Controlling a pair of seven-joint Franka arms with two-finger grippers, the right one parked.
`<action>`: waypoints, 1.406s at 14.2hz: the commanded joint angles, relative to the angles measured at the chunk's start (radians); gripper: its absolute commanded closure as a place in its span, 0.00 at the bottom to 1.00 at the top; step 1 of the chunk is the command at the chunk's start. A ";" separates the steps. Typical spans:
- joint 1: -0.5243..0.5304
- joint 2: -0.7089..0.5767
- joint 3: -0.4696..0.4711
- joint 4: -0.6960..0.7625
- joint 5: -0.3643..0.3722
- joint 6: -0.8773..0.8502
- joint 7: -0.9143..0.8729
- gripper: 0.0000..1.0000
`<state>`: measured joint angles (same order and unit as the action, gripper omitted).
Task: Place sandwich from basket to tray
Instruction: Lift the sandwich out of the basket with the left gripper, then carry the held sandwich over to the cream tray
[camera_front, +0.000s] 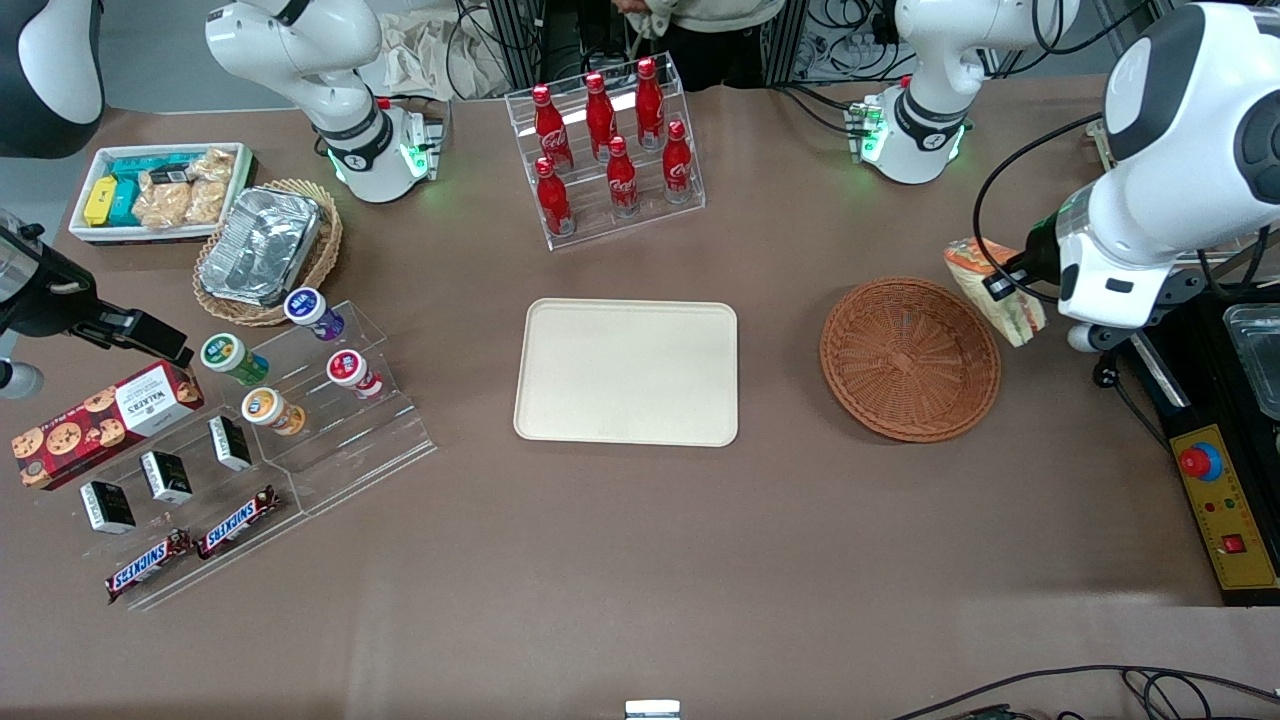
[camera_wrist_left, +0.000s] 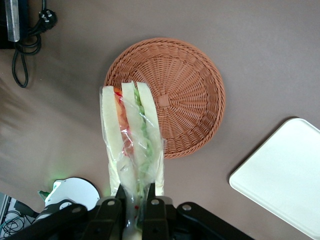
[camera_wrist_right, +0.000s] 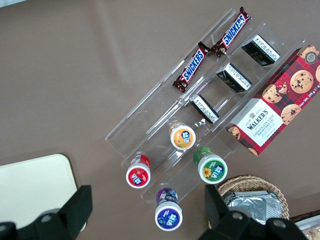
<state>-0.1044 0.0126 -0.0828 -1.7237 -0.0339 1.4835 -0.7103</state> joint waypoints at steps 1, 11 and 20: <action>-0.056 0.023 -0.006 0.018 0.000 -0.013 -0.003 1.00; -0.081 0.061 -0.077 0.021 -0.152 0.119 0.022 1.00; -0.227 0.144 -0.074 -0.019 -0.127 0.387 0.018 1.00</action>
<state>-0.2813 0.1544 -0.1668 -1.7351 -0.1883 1.8122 -0.6821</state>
